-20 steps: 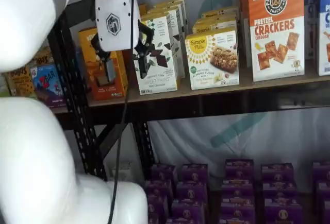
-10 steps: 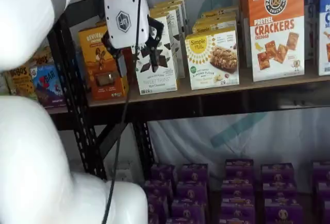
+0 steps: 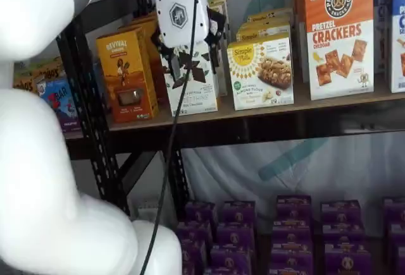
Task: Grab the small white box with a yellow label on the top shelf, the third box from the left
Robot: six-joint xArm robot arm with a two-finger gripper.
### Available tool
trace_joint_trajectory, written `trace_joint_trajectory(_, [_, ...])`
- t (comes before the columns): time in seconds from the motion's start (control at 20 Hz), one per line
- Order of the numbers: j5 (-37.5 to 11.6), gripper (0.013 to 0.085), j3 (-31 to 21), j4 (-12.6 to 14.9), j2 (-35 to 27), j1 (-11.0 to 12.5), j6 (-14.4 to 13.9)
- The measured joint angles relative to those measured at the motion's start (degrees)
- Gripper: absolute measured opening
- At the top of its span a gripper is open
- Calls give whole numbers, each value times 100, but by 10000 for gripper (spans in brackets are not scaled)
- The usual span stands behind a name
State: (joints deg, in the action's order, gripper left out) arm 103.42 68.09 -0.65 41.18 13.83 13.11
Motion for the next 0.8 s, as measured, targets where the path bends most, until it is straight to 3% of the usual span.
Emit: trace_joint_trajectory(0.8, [-714,850,756,-161,-1200,582,555])
